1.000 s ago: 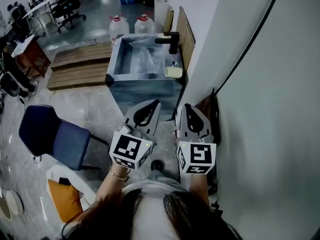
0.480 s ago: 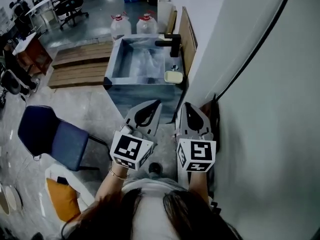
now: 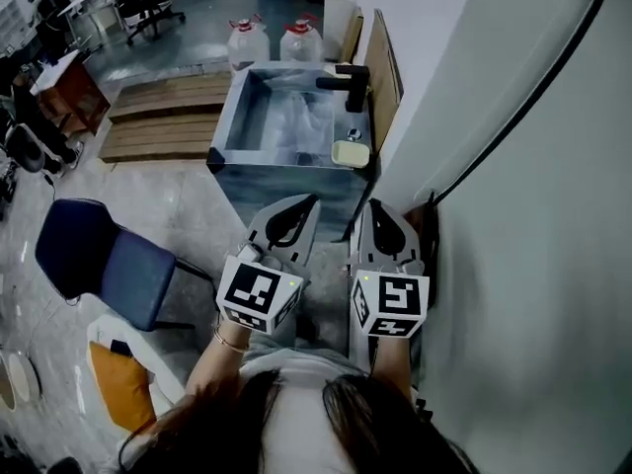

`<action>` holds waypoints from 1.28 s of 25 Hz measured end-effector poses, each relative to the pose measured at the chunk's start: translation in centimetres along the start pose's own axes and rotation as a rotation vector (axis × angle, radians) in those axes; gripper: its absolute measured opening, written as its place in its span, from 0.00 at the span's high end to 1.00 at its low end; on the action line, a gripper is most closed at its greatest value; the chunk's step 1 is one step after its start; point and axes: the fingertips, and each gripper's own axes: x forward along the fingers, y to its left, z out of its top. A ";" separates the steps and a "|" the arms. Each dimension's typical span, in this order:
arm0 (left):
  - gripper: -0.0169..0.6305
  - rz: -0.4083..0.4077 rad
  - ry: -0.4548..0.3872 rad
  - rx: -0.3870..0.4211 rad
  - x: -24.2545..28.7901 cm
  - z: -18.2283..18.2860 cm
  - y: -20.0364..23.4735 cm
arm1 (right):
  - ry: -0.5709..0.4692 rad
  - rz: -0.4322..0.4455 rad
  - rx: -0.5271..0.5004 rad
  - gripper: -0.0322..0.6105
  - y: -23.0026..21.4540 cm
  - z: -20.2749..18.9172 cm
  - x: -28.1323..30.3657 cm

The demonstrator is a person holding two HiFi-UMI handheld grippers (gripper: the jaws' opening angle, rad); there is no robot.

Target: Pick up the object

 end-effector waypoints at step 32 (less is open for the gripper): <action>0.96 -0.079 0.030 -0.031 11.6 -1.6 4.6 | 0.085 -0.010 -0.014 0.91 -5.0 -2.3 11.7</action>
